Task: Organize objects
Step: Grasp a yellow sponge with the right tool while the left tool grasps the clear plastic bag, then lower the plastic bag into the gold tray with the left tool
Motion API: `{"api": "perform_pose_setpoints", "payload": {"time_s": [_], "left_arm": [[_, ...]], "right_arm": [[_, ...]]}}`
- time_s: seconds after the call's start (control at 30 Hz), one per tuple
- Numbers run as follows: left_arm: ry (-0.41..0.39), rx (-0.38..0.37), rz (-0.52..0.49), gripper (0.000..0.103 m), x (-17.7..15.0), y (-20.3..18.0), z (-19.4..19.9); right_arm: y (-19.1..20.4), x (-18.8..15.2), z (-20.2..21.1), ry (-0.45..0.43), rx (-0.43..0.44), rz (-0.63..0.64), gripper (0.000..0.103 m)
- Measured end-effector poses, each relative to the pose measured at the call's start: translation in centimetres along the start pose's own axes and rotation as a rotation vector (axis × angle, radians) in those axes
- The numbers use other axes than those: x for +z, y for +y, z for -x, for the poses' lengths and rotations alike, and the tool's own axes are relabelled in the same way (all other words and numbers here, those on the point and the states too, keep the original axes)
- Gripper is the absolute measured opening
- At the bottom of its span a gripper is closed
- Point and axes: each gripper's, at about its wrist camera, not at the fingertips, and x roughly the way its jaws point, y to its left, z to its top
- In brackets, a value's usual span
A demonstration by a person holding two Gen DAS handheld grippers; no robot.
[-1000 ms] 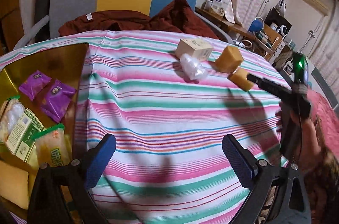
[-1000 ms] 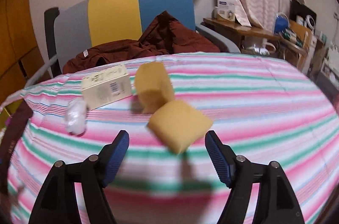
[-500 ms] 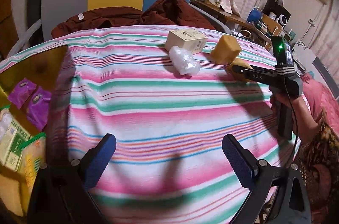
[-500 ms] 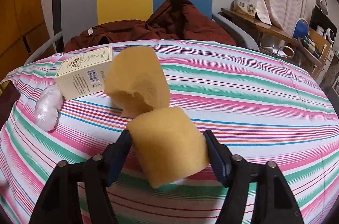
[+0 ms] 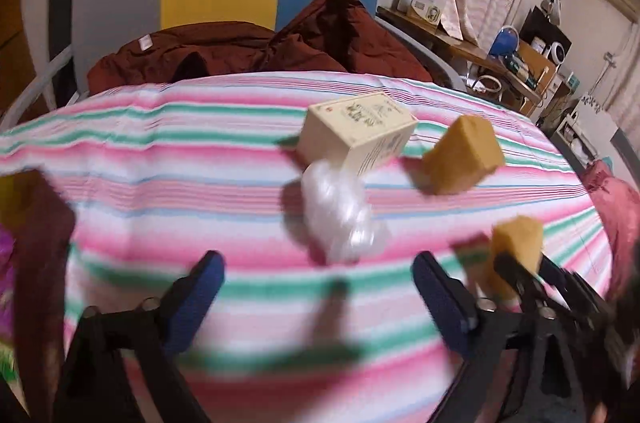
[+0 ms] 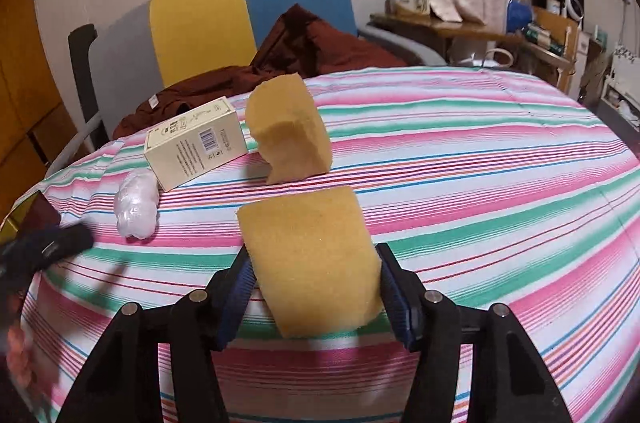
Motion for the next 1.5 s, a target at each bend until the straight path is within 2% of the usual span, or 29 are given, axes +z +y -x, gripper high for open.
{"api": "perform_pose_setpoints", "payload": {"time_s": [0.13, 0.17, 0.2, 0.23, 0.3, 0.4, 0.6, 0.8, 0.93, 1.13, 1.3, 1.5], "left_arm": [[-0.011, 0.040, -0.061, 0.077, 1.2, -1.4, -2.5], [-0.018, 0.051, -0.089, 0.066, 1.3, -1.7, -3.1], [-0.016, 0.059, -0.107, 0.059, 1.2, -1.9, -3.6], [-0.011, 0.057, -0.118, 0.046, 1.1, -1.9, -4.0], [-0.001, 0.041, -0.112, 0.043, 0.8, -1.5, -4.4], [-0.046, 0.013, -0.080, 0.041, 0.6, -0.6, -3.4], [-0.125, 0.022, -0.084, 0.040, -1.5, 0.2, -0.5], [-0.186, 0.035, -0.135, 0.040, -4.4, 0.5, 2.7], [-0.197, 0.032, -0.161, 0.040, -6.0, 0.9, 4.1], [-0.204, 0.037, -0.115, 0.040, -7.3, 2.6, 6.1], [-0.205, 0.010, -0.048, 0.040, -8.8, 4.7, 8.3], [-0.233, 0.013, 0.022, 0.040, -9.4, 7.7, 11.2]], "right_arm": [[0.4, -0.1, -0.2, -0.016, -0.026, 0.022, 0.058], [0.4, -0.2, -0.1, -0.022, -0.032, 0.027, 0.057], [0.4, -0.3, -0.1, -0.028, -0.035, 0.029, 0.057], [0.4, -0.3, -0.1, -0.032, -0.036, 0.029, 0.057], [0.3, -0.4, -0.1, -0.039, -0.036, 0.024, 0.057], [0.4, -0.6, 0.2, -0.049, -0.043, 0.025, 0.056], [1.1, -0.9, 0.9, -0.090, -0.066, 0.053, 0.056], [2.1, -1.0, 2.4, -0.170, -0.061, 0.099, 0.056], [3.0, -1.1, 3.0, -0.202, -0.065, 0.145, 0.056], [4.3, -1.3, 3.1, -0.215, -0.087, 0.204, 0.056], [5.5, -1.6, 3.0, -0.214, -0.105, 0.260, 0.055], [6.0, -1.7, 3.1, -0.225, -0.113, 0.280, 0.055]]}}
